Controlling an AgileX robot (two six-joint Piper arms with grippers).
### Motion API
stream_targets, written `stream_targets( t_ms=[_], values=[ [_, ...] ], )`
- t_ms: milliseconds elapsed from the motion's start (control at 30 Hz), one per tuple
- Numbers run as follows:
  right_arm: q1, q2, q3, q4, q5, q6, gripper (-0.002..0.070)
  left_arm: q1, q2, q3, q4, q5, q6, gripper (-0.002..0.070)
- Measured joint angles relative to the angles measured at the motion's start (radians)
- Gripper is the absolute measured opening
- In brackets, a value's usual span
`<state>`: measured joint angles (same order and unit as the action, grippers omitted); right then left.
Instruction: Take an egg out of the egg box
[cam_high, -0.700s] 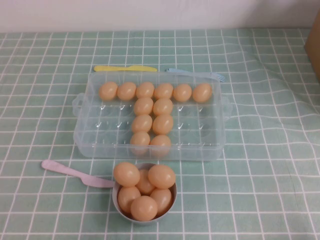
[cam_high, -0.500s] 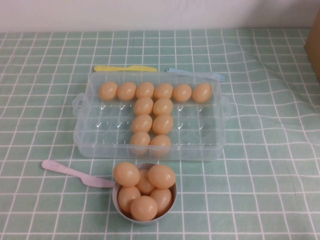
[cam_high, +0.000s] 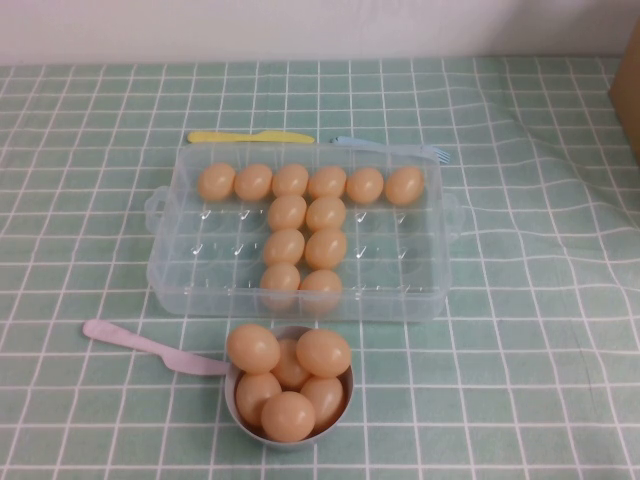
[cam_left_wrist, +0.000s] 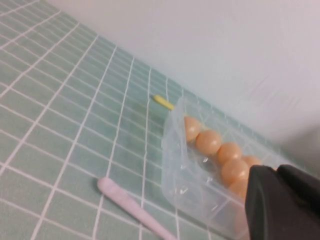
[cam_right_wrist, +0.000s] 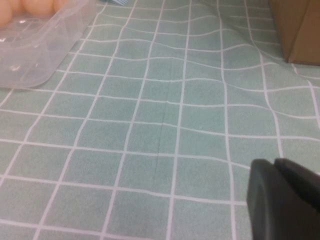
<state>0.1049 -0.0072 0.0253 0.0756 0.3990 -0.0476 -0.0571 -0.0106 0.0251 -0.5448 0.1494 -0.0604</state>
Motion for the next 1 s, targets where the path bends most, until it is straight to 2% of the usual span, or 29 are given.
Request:
stream_targets(
  t_ms=[200, 333, 500, 833, 1000],
  values=[
    [0.000, 0.000, 0.000, 0.000, 0.000, 0.000, -0.0017, 0.000, 0.000, 0.000, -0.046, -0.041, 0.005, -0.0003],
    [0.000, 0.000, 0.000, 0.000, 0.000, 0.000, -0.0017, 0.000, 0.027, -0.062, -0.047, 0.018, 0.008, -0.0003],
    [0.000, 0.000, 0.000, 0.000, 0.000, 0.000, -0.0017, 0.000, 0.200, -0.239, -0.044, 0.180, 0.060, -0.0003],
    [0.000, 0.000, 0.000, 0.000, 0.000, 0.000, -0.0017, 0.000, 0.672, -0.606, -0.024, 0.586, 0.372, -0.0003],
    [0.000, 0.000, 0.000, 0.000, 0.000, 0.000, -0.0017, 0.000, 0.927, -0.811, 0.033, 0.714, 0.447, -0.0003]
  ],
)
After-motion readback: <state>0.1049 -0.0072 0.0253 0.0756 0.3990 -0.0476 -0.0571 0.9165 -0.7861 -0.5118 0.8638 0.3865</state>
